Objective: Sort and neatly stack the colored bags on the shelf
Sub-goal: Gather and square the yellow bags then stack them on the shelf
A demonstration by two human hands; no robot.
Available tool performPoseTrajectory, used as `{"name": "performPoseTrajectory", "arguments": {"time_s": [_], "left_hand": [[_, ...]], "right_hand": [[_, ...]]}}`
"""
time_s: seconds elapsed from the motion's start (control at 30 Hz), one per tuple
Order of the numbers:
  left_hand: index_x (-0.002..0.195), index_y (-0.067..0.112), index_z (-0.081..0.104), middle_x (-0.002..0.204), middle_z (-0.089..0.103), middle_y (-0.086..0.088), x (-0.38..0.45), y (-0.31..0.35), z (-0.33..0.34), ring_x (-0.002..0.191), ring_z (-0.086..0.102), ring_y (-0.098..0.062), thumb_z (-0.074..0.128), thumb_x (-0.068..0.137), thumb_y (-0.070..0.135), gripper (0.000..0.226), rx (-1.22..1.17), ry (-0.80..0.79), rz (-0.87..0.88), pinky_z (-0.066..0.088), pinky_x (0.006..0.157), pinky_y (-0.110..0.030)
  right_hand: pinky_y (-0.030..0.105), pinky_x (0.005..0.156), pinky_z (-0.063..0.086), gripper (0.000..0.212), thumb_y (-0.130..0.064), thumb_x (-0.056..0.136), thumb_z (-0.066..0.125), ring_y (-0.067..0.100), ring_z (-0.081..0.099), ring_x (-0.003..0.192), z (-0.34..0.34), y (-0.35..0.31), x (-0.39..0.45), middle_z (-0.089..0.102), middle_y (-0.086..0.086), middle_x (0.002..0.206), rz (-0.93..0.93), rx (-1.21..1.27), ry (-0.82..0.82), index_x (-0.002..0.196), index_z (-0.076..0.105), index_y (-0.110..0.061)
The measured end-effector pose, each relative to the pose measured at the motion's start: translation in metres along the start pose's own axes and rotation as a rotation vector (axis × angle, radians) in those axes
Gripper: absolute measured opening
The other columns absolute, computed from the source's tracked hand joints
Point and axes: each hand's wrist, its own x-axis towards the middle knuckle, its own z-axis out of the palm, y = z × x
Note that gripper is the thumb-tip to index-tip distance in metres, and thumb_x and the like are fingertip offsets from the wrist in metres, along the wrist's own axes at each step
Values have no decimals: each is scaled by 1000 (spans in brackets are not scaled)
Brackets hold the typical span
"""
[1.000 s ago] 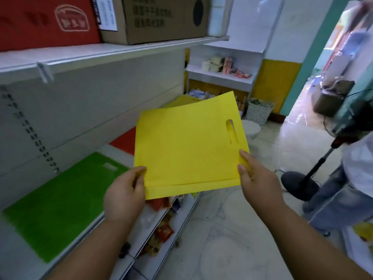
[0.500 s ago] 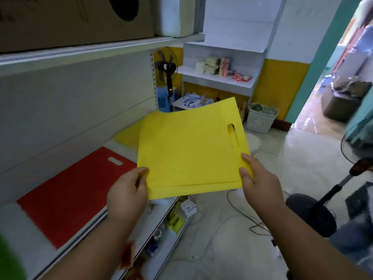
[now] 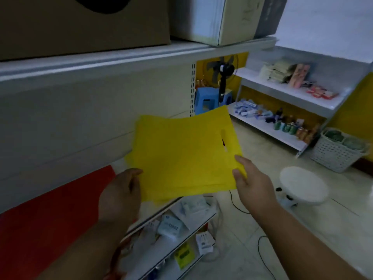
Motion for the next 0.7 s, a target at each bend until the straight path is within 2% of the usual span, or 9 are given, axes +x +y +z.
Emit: {"name": "performPoseTrajectory", "arguments": {"time_s": [0.1,0.17,0.23,0.33,0.5,0.7], "left_hand": [[131,27,57,125,62,-7,13,6,10,95,61,-34,43,103,24,31,29,16,-61,50,76,-43],[132,25,57,126,59,-7,18,8,21,84,60,-31,42,103,20,32,110,40,-75,47,68,-39],[130,21,59,123,59,-10,19,10,36,82,58,-29,43,102,15,33,202,85,-55,44,65,-37],[126,15,63,118,61,-14,14,11,56,86,60,-34,48,98,7,33,290,123,-79,44,65,-37],[123,18,64,111,62,-9,2,15,89,85,61,-30,51,94,8,33,409,167,-249,45,64,-33],[121,20,67,100,65,-6,2,20,111,81,61,-29,55,87,10,37,610,99,-302,48,65,-34]], "right_hand": [[40,80,51,47,-32,98,53,32,62,101,6,11,42,64,14,124,-61,9,-91,144,44,-24],[32,89,45,48,-31,97,57,26,56,118,12,21,72,58,8,135,-90,12,-167,142,46,-23],[24,90,38,44,-31,95,60,21,52,124,20,33,99,57,4,136,-127,0,-249,138,51,-22],[21,89,37,38,-30,94,63,19,55,119,33,46,131,61,2,131,-207,-17,-323,130,58,-20],[30,91,43,34,-30,100,51,23,58,114,47,64,170,64,5,126,-357,-86,-457,129,60,-14],[33,75,47,33,-29,99,49,24,61,98,58,78,182,65,6,114,-413,-265,-516,129,56,-15]]}}
